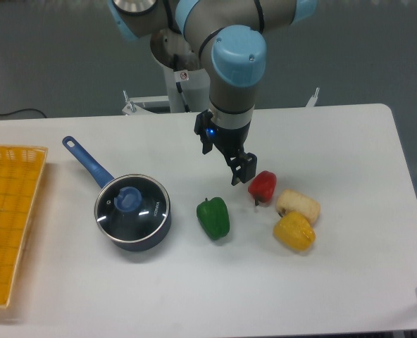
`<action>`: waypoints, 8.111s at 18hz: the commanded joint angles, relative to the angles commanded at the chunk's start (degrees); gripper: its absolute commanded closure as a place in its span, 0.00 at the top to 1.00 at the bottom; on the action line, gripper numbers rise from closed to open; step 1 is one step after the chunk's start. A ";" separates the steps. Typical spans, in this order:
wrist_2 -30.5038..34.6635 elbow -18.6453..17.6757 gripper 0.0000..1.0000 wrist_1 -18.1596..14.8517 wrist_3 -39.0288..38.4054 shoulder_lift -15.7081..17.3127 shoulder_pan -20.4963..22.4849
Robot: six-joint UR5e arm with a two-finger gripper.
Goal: Open the lid
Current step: 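Move the gripper toward the glass lid on the saucepan, then lower the gripper onto the lid's blue knob and close on it, then lift the glass lid off the saucepan and move it beside the pan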
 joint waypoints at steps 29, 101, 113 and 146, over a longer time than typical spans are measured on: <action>4.57 -1.40 1.00 2.37 -36.98 -5.54 -19.42; 5.10 7.56 0.52 6.93 -34.80 -11.60 -15.56; 5.10 8.08 0.52 17.93 -45.87 -15.46 -12.83; 6.59 7.56 0.52 17.58 -52.12 -21.27 -13.97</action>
